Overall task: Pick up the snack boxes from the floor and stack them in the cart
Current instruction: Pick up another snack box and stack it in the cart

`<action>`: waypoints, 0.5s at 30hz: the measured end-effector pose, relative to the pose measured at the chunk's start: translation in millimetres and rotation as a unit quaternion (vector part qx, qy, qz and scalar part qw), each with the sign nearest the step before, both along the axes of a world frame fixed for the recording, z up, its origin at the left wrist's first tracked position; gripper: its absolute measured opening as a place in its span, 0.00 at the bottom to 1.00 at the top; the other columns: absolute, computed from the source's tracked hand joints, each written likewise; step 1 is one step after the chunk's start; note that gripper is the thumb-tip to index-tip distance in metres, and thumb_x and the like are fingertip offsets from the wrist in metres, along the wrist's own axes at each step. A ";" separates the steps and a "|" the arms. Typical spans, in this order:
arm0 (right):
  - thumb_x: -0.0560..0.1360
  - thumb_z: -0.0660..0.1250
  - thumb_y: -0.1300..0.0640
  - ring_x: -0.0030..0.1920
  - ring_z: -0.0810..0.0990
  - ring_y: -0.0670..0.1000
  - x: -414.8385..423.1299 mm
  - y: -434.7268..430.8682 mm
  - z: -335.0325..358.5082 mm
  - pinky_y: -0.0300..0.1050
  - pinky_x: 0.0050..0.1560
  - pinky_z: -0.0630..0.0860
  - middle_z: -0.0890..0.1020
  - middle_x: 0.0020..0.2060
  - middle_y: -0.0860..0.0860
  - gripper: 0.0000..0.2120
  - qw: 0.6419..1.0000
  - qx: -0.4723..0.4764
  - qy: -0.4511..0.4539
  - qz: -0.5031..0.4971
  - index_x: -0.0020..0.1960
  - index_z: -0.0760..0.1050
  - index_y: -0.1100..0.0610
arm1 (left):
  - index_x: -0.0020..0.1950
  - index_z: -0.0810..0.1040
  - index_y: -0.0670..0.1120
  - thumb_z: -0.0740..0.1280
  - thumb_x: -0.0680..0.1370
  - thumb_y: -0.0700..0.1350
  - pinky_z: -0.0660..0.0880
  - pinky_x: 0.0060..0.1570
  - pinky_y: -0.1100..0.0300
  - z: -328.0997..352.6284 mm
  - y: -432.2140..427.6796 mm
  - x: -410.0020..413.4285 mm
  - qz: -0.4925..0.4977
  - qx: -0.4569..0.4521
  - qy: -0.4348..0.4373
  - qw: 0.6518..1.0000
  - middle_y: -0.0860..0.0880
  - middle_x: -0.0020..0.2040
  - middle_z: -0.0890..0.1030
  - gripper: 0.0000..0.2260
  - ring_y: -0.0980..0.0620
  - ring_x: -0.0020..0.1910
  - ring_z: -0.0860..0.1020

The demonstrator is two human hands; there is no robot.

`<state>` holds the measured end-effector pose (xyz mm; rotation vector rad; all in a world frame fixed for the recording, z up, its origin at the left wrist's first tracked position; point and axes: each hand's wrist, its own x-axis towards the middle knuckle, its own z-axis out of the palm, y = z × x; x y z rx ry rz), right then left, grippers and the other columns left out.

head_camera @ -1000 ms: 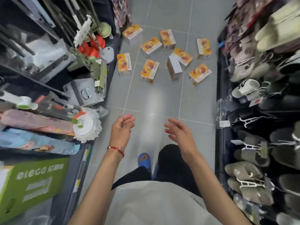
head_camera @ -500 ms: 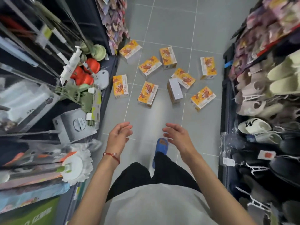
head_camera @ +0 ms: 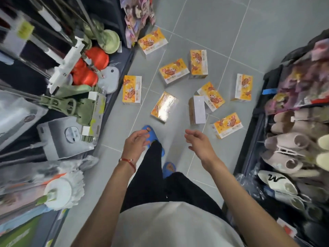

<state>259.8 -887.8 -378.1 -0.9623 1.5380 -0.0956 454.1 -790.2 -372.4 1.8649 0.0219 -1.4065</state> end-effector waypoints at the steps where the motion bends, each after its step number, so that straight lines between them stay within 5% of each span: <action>1: 0.83 0.66 0.57 0.62 0.79 0.51 8.3 -14.7 -12.8 0.48 0.68 0.74 0.81 0.59 0.50 0.12 1.000 0.003 0.015 -0.001 0.66 0.78 0.55 | 0.49 0.79 0.51 0.65 0.82 0.40 0.73 0.47 0.61 -10.1 -13.9 7.8 0.003 0.015 0.014 1.000 0.45 0.55 0.81 0.06 0.52 0.46 0.81; 5: 0.83 0.66 0.57 0.63 0.78 0.52 39.7 -68.7 -58.3 0.51 0.71 0.73 0.80 0.60 0.51 0.14 0.998 0.017 0.055 0.029 0.68 0.78 0.56 | 0.56 0.77 0.44 0.64 0.83 0.40 0.72 0.42 0.63 -54.0 -60.6 36.3 0.026 0.064 0.032 0.997 0.43 0.55 0.79 0.04 0.50 0.45 0.80; 9: 0.83 0.66 0.59 0.53 0.80 0.52 61.6 -120.0 -106.8 0.39 0.55 0.77 0.81 0.53 0.52 0.08 0.994 0.047 0.083 0.049 0.62 0.78 0.57 | 0.62 0.78 0.40 0.65 0.82 0.39 0.74 0.38 0.66 -106.0 -97.7 54.1 0.042 0.100 0.051 0.993 0.43 0.54 0.79 0.10 0.47 0.53 0.78; 12: 0.83 0.65 0.57 0.53 0.79 0.53 69.4 -153.9 -154.7 0.46 0.54 0.75 0.81 0.55 0.54 0.07 0.988 0.078 0.117 0.070 0.59 0.79 0.56 | 0.69 0.76 0.38 0.63 0.83 0.42 0.73 0.49 0.57 -151.6 -118.1 59.2 0.060 0.126 0.087 0.986 0.40 0.61 0.80 0.15 0.43 0.59 0.79; 15: 0.82 0.64 0.59 0.48 0.75 0.54 70.5 -181.8 -206.1 0.52 0.52 0.75 0.77 0.48 0.55 0.15 0.978 0.092 0.153 0.107 0.63 0.77 0.68 | 0.72 0.73 0.38 0.61 0.85 0.45 0.70 0.57 0.52 -197.2 -127.9 59.0 0.065 0.133 0.113 0.982 0.40 0.66 0.78 0.17 0.41 0.63 0.77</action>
